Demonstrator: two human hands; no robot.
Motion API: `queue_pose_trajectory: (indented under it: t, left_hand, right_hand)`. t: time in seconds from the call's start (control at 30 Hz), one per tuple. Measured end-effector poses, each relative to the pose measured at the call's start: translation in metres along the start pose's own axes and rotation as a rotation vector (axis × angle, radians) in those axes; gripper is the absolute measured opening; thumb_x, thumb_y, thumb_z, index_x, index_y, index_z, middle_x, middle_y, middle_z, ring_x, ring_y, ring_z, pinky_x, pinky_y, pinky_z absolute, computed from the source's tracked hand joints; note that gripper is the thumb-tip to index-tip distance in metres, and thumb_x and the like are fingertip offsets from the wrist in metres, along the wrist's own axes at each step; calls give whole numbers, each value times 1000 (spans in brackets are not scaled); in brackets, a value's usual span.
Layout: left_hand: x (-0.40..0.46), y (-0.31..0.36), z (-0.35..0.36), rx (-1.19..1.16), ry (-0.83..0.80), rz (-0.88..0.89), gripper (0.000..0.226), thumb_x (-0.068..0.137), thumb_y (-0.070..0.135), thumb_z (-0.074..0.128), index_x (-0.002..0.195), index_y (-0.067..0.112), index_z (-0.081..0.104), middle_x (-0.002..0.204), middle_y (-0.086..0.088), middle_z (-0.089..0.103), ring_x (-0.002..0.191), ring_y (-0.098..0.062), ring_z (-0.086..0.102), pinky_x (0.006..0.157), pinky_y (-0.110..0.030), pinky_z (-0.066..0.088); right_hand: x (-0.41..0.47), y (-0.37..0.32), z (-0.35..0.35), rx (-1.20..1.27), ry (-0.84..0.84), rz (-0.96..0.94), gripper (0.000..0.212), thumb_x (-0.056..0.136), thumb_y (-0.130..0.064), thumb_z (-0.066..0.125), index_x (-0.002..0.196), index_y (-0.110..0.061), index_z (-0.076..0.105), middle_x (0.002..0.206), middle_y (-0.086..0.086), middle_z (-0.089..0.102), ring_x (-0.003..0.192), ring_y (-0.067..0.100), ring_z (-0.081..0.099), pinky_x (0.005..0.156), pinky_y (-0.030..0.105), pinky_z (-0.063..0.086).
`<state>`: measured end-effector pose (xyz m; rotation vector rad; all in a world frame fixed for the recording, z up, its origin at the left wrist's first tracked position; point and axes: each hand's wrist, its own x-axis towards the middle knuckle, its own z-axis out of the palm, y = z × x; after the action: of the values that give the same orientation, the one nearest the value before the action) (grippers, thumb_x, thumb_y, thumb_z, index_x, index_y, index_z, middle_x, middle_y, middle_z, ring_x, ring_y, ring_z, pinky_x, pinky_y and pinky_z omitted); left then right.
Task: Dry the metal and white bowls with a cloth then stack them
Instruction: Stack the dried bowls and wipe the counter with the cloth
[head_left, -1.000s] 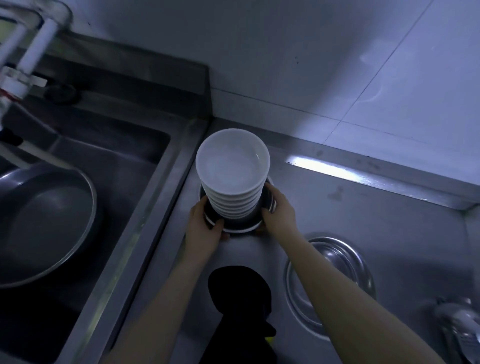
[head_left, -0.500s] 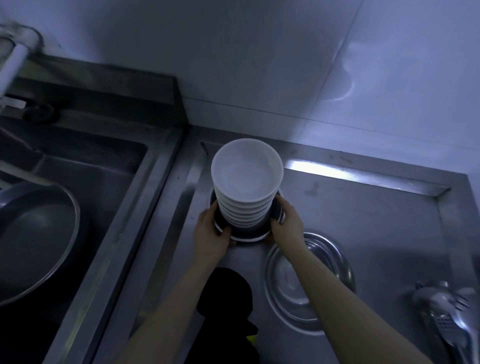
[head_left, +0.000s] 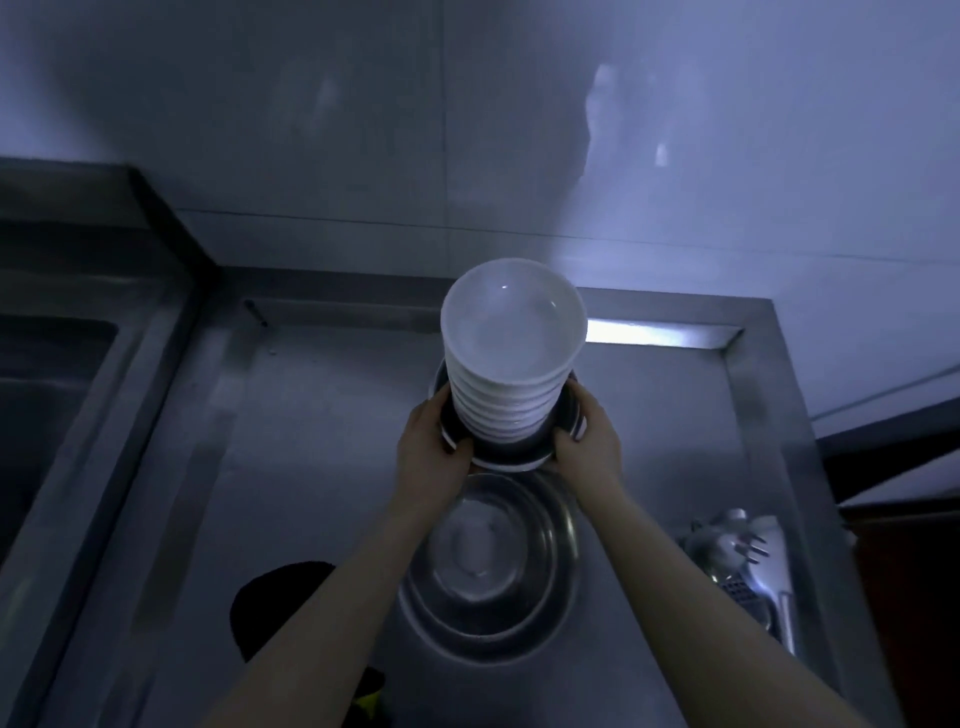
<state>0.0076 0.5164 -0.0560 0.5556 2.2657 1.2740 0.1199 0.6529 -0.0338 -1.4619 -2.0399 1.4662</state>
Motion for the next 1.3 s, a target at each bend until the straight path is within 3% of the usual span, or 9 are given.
queue_pose_trajectory:
  t: [0.13, 0.33, 0.47, 0.6, 0.73, 0.9, 1.07, 1.2, 1.3]
  left_hand:
    - [10, 21, 43, 13, -55, 37, 71, 80, 2, 67, 146, 21, 47, 134, -8, 57, 122, -23, 54, 99, -27, 41]
    - [21, 51, 97, 20, -131, 145, 71, 72, 18, 57, 143, 16, 50, 131, -9, 60, 123, -24, 53, 102, -34, 44]
    - [33, 59, 125, -2, -210, 167, 75, 74, 16, 56, 145, 36, 44, 128, 2, 57, 116, -27, 58, 90, -50, 55]
    - [40, 68, 145, -34, -253, 170, 76, 73, 19, 55, 136, 56, 35, 116, 18, 48, 108, -28, 64, 85, -50, 58]
    - [45, 71, 155, -58, -296, 155, 73, 73, 22, 56, 132, 60, 34, 122, 15, 48, 110, -29, 63, 87, -50, 57]
    - [32, 69, 138, -18, -295, 181, 65, 78, 26, 59, 138, 43, 41, 135, 3, 55, 104, -35, 65, 90, -49, 55]
    - [-35, 33, 89, 50, -206, 211, 57, 86, 3, 66, 139, 19, 51, 125, -7, 54, 84, -18, 62, 86, -29, 51]
    - [-96, -6, 54, 161, -287, 217, 54, 83, 21, 60, 137, 20, 53, 123, -1, 55, 99, -15, 58, 93, -36, 50]
    - [-132, -29, 22, 232, -262, 253, 55, 81, 26, 55, 134, 15, 56, 125, -3, 57, 109, -26, 58, 101, -38, 44]
  right_hand:
    - [18, 23, -34, 50, 99, 27, 72, 69, -9, 48, 137, -32, 48, 137, -1, 54, 126, 21, 50, 101, 50, 45]
    - [37, 40, -80, 50, 254, 105, 72, 74, 4, 47, 139, -28, 48, 138, -2, 55, 129, 18, 47, 107, 26, 32]
    - [48, 51, -101, 62, 331, 160, 72, 75, 5, 46, 138, -30, 50, 134, -2, 57, 127, 18, 49, 103, 25, 34]
    - [57, 55, -119, 102, 371, 213, 66, 79, 1, 46, 136, -32, 50, 133, -2, 58, 126, 18, 50, 102, 27, 38]
    - [67, 56, -130, 42, 319, 252, 60, 85, -9, 45, 140, -32, 44, 134, 3, 54, 123, 26, 51, 89, 25, 36]
    - [52, 57, -134, 62, 267, 220, 71, 71, -19, 46, 139, -37, 41, 136, 4, 49, 120, 28, 53, 96, 46, 49]
    - [-34, 63, -152, -130, 347, -84, 46, 88, -5, 55, 132, -19, 53, 129, 1, 50, 100, 14, 57, 84, 26, 44]
    - [-103, 91, -144, -297, 492, -299, 39, 87, -6, 62, 125, -11, 59, 129, 9, 54, 114, 22, 55, 98, 29, 43]
    - [-133, 113, -140, -476, 465, -152, 67, 80, -29, 75, 138, -13, 46, 139, 11, 48, 127, 27, 45, 106, 39, 36]
